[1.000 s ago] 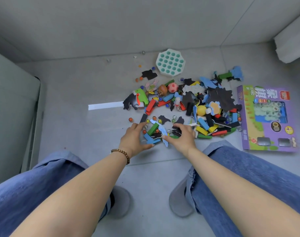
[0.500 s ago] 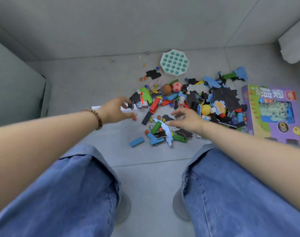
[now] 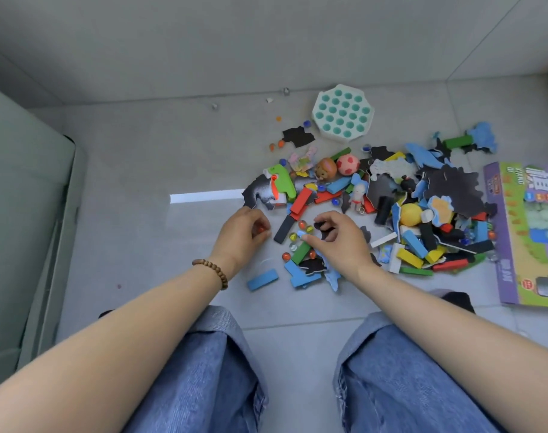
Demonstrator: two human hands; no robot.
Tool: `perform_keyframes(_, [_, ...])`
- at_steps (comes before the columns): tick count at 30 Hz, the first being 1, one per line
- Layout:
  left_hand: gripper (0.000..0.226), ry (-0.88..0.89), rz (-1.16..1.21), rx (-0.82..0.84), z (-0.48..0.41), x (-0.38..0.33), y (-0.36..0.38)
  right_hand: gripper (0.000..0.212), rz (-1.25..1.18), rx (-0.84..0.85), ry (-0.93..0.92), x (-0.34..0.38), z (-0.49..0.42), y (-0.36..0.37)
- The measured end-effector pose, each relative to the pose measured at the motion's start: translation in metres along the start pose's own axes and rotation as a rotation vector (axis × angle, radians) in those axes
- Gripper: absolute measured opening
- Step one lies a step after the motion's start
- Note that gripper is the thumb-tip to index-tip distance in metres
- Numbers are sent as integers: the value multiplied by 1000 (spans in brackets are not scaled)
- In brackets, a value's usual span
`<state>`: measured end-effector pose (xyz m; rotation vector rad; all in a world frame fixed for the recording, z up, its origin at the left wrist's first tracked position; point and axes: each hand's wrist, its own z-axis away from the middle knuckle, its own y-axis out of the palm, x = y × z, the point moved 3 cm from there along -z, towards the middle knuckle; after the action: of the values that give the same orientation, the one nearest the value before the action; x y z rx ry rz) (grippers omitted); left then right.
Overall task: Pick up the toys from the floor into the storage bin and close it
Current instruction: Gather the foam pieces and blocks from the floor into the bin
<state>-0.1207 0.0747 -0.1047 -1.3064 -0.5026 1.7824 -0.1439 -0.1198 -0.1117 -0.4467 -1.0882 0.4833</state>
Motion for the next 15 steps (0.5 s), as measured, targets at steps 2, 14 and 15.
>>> perform_keyframes(2, [4,-11,86,-15,0,2,2,32,14,-4,-33,6,-2,0])
perform_keyframes(14, [20,-380,864,-46,13,13,-1,11,77,-4,-107,27,-12,16])
perform_keyframes(15, [17,-388,901,-39,13,12,-1,11,80,-1,-126,26,-12,15])
